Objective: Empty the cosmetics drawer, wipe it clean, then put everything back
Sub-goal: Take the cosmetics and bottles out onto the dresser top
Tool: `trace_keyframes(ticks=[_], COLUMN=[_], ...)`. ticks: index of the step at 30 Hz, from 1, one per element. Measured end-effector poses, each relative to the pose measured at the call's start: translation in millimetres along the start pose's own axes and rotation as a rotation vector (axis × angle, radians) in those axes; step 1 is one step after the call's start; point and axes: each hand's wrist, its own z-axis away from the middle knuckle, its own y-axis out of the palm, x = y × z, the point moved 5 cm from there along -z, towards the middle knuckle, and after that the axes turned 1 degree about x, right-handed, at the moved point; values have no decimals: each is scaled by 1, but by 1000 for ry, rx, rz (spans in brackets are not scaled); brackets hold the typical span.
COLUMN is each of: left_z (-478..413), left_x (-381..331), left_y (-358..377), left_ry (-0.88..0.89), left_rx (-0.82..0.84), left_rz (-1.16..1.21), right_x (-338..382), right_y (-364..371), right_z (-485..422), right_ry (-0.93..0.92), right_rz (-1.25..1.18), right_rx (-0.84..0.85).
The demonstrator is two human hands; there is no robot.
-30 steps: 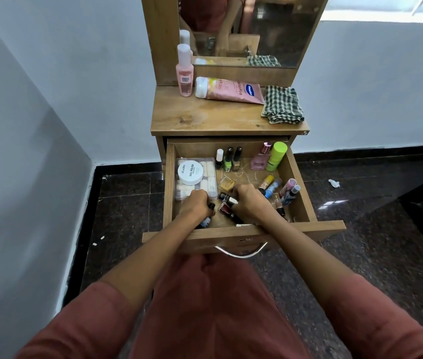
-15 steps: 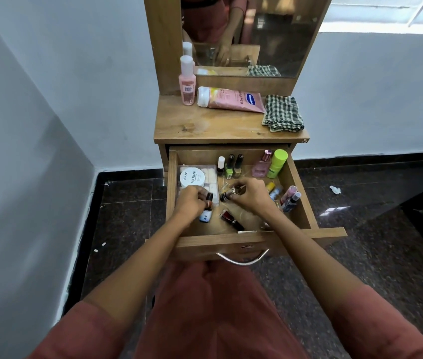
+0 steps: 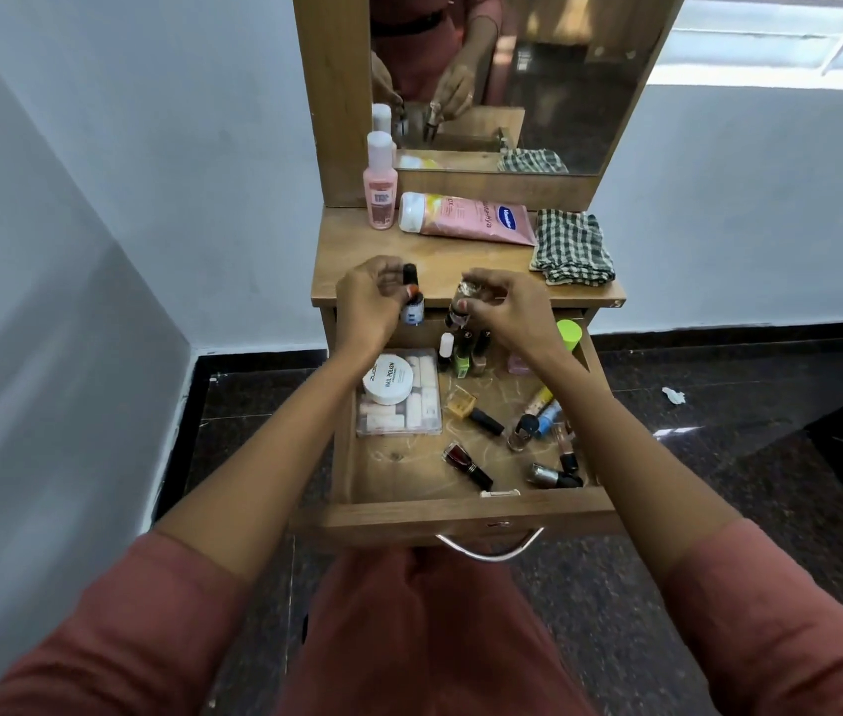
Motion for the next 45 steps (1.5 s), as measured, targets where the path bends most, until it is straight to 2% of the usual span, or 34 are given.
trace_keyframes(ticks=[6, 16, 21, 25, 40, 45], left_z=[-45, -88, -97, -99, -101, -100], left_x=[-7, -2, 3, 6, 17, 19], left_y=[11, 24, 28, 31, 35, 34], left_ry=[48, 60, 79, 96, 123, 114], left_rx=[-73, -91, -85, -80, -58, -62], left_rz=[-50, -81, -128, -120, -111, -102], right_x=[9, 6, 4, 0, -10, -8], right_y=[2, 18, 24, 29, 37, 39], right_z=[-44, -95, -104, -107, -123, -124], right_ry=[-21, -40, -52, -61, 4, 10], right_rz=[14, -25, -48, 66, 153, 111], right_rx=[-102, -130, -67, -20, 5, -24])
